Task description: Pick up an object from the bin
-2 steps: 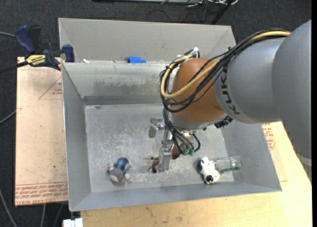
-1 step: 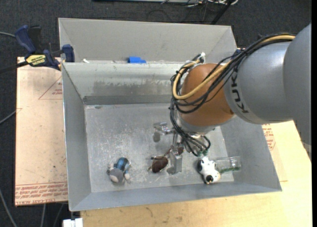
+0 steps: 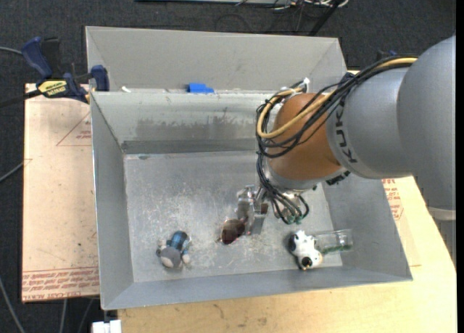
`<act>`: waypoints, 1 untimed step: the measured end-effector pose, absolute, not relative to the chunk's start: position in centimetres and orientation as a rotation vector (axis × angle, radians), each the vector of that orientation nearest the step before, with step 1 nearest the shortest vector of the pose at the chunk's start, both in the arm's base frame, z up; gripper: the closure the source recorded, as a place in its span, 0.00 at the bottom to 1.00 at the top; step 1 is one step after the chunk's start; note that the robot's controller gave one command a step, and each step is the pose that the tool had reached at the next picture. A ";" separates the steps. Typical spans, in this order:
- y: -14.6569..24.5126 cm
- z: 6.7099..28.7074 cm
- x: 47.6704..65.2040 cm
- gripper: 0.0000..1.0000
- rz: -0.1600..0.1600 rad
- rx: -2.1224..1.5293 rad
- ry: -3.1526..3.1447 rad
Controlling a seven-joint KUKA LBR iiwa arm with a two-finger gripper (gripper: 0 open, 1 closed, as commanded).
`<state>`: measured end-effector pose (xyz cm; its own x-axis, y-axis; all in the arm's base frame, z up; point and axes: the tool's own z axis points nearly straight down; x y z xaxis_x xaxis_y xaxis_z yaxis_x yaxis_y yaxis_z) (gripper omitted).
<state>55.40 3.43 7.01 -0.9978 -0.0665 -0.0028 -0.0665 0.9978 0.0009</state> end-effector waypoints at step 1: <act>3.4 7.0 55.4 1.00 0.002 -0.104 3.137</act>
Offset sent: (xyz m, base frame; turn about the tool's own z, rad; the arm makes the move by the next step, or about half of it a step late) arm 0.0000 0.0000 0.0000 0.0000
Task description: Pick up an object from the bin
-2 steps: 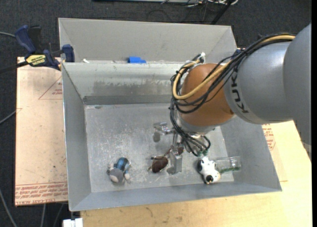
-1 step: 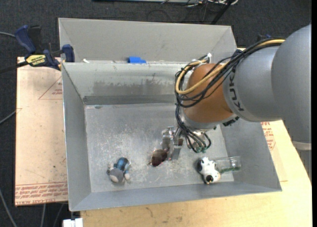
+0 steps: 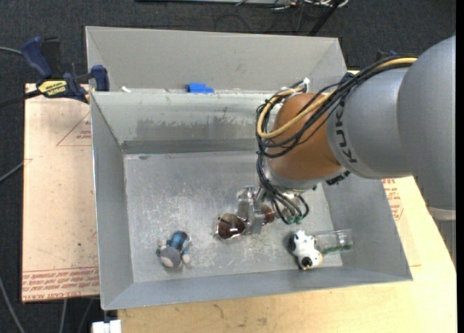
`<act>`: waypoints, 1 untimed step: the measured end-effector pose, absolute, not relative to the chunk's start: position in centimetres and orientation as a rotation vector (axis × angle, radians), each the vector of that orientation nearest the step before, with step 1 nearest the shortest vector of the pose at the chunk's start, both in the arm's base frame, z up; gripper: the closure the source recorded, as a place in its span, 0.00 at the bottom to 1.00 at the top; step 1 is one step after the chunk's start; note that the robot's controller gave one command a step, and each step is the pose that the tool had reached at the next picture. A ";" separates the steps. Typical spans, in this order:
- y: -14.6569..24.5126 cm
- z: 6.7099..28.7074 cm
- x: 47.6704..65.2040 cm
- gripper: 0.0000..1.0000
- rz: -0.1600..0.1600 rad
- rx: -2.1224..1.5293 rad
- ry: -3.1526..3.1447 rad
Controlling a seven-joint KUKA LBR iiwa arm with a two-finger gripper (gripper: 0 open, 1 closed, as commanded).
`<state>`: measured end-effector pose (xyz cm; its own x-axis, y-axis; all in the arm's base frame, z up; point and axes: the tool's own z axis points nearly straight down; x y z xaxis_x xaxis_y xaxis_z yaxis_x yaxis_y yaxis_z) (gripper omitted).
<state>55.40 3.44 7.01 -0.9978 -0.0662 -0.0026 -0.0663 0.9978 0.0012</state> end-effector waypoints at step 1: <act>3.4 7.0 55.4 1.00 0.002 -0.104 3.137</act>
Offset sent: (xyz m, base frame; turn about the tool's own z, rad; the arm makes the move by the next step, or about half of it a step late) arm 0.0023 -0.0657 -0.0001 -0.0179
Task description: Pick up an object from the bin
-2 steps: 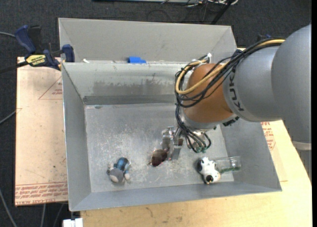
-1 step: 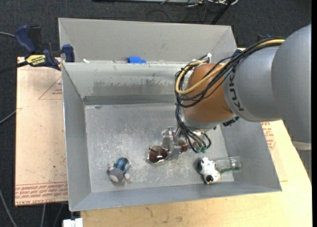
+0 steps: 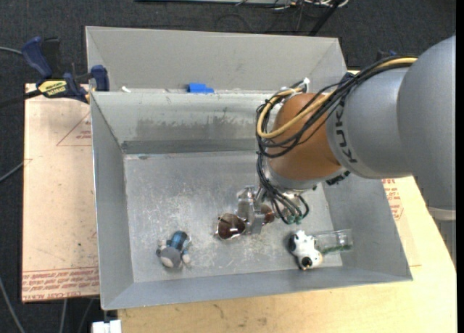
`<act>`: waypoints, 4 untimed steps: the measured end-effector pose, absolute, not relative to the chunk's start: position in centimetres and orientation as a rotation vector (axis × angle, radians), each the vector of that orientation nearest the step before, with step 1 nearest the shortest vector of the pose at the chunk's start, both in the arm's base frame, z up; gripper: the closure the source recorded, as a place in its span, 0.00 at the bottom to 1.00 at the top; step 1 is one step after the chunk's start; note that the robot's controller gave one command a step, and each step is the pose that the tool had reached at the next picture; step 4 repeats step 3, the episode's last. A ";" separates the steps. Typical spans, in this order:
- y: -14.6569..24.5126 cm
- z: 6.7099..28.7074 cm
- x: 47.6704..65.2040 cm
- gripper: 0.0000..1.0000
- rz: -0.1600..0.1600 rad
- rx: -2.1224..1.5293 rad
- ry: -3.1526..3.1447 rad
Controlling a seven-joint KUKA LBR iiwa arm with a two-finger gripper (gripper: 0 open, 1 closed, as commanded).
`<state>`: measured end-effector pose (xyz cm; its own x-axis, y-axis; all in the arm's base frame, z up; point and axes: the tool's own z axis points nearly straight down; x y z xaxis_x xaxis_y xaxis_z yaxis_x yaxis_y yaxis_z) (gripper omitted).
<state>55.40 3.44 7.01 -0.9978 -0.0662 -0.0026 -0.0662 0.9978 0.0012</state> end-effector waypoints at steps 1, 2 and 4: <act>-1.4 7.0 55.7 1.00 0.004 -0.131 3.135; 0.4 7.1 59.8 1.00 0.003 -0.139 3.134; 0.4 7.1 59.8 1.00 0.003 -0.138 3.134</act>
Offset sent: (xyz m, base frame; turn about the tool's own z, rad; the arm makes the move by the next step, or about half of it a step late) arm 0.0426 -0.0322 0.0006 -0.0211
